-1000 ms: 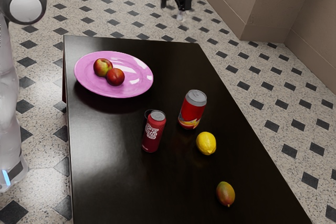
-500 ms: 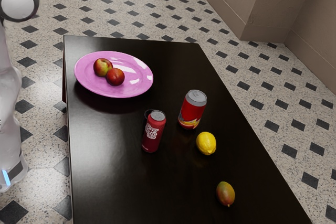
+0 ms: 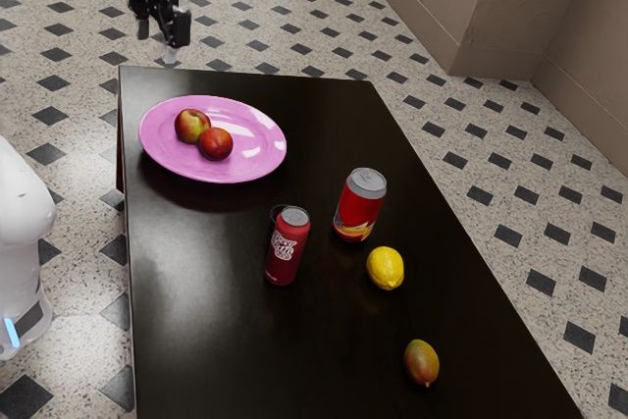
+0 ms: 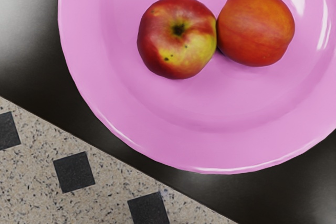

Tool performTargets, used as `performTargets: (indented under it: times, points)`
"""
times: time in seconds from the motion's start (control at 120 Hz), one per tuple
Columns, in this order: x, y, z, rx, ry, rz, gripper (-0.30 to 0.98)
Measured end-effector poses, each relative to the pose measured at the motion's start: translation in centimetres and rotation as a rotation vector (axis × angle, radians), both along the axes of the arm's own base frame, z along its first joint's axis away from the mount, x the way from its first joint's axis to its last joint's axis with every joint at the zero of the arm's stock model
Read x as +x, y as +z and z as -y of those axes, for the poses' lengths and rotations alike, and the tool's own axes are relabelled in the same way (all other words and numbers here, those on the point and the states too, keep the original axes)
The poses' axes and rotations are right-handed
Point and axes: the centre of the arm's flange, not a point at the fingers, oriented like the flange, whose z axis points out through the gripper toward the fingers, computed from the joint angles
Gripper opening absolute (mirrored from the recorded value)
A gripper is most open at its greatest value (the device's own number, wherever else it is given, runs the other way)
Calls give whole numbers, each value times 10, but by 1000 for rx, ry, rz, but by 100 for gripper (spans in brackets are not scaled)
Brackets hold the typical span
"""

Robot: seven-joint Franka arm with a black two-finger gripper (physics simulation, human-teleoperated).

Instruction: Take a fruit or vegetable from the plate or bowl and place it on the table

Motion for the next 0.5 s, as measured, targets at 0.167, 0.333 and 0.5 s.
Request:
performTargets:
  times: [0.167,0.333,0.5]
  points:
    - [18,-39,0,-11,-48,46,66]
    - [27,-66,3,-9,-85,64,66]
    - [33,-86,1,-2,-101,96,66]
